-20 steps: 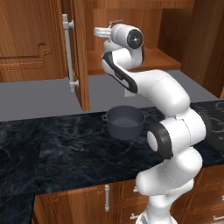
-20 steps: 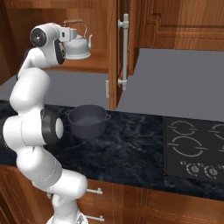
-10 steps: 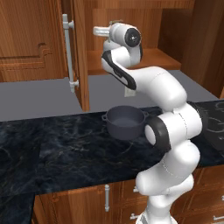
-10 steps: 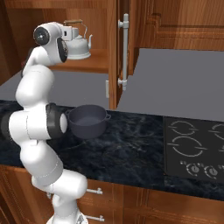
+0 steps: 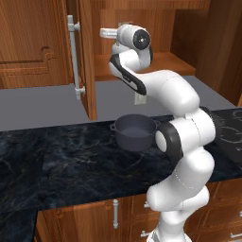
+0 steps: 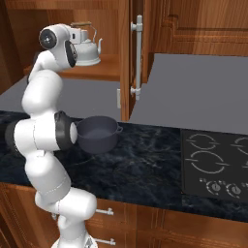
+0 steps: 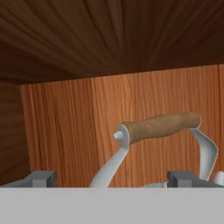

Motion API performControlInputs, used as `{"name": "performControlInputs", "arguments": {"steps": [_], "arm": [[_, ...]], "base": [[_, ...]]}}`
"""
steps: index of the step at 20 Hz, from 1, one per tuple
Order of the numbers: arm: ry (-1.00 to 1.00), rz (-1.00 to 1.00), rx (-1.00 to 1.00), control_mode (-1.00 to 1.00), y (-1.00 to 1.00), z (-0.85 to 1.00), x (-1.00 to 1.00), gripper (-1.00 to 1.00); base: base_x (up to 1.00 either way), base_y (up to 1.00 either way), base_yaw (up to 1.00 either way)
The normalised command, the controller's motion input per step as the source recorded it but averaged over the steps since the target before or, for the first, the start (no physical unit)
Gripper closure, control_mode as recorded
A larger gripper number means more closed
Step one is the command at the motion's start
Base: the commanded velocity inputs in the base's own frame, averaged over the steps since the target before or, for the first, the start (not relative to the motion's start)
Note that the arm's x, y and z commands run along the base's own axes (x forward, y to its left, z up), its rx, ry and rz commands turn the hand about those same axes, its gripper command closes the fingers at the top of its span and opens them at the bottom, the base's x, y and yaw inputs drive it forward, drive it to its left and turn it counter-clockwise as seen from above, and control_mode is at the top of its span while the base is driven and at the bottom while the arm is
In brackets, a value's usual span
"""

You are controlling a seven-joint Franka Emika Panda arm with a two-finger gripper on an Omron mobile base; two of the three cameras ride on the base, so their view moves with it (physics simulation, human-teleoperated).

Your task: Pick the kettle from the cabinet and place it on a stove burner. Then pick the pot from the counter and place it on another stove burner. Finally, turn both burners on.

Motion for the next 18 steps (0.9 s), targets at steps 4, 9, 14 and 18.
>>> {"name": "performControlInputs", "arguments": {"steps": [4, 9, 14, 18], "arm": [[0.00, 0.00, 0.00, -1.00, 0.02, 0.00, 0.12, -1.00], [0.00, 0.00, 0.00, -1.00, 0.05, -0.07, 0.13, -1.00], [0.02, 0.00, 0.00, -1.00, 0.06, -0.13, 0.10, -1.00], [0.01, 0.00, 0.00, -1.00, 0.09, -0.07, 0.11, -1.00]], "base": [[0.00, 0.00, 0.00], [0.00, 0.00, 0.00], [0.00, 0.00, 0.00], [0.00, 0.00, 0.00]]}}
